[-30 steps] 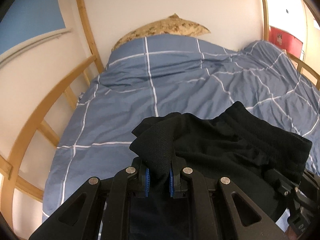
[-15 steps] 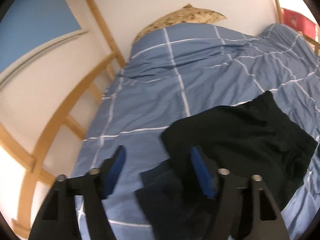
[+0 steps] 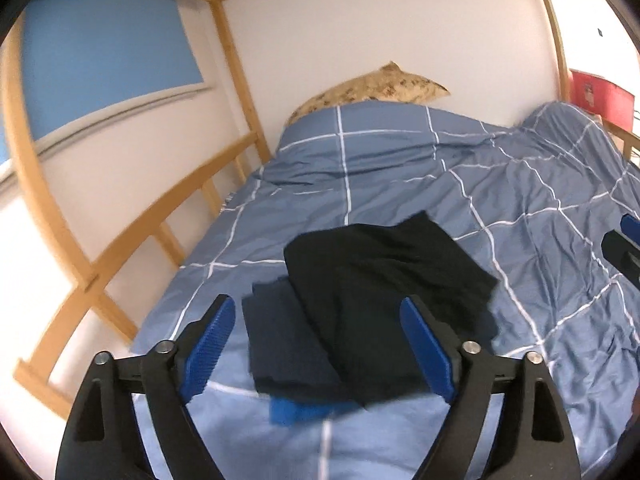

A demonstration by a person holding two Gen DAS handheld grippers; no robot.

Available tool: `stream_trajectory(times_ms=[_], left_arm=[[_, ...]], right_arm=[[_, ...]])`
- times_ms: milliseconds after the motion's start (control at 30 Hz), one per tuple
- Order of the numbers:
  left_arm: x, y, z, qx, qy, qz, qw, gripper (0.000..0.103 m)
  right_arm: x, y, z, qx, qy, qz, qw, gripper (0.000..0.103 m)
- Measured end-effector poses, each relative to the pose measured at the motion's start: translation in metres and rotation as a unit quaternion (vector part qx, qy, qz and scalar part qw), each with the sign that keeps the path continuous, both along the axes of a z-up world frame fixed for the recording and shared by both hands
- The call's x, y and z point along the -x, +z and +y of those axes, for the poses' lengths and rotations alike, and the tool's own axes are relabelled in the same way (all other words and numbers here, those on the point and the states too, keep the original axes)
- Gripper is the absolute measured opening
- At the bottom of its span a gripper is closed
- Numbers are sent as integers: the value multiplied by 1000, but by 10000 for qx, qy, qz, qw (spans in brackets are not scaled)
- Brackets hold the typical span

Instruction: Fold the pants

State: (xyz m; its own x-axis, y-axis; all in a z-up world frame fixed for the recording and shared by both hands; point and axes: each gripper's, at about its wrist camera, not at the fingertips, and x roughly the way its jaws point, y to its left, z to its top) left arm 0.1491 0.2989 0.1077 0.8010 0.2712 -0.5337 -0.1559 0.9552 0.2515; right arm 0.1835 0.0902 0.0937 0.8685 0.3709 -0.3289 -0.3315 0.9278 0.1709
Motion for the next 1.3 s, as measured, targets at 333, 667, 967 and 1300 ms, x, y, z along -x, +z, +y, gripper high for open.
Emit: stream_trajectory(times_ms=[333,667,967,1300], left_arm=[[71,-13,-99,367,-168,-270,9988,98],[118,-32,-174,586,-238,-296,9976,98],[141,-36,-211,463,-515,-447,9966,99],[148,-34,-220,617,-601,-460,9952,99]], right_arm=[[62,7,-87,637,97,-45,9979,91],[115,-8,-161,594,-141,130,9980,91],[142,-19,-197,596,-339,344,9971,91],[149,-25,-214,493,-440,426,9969,91]])
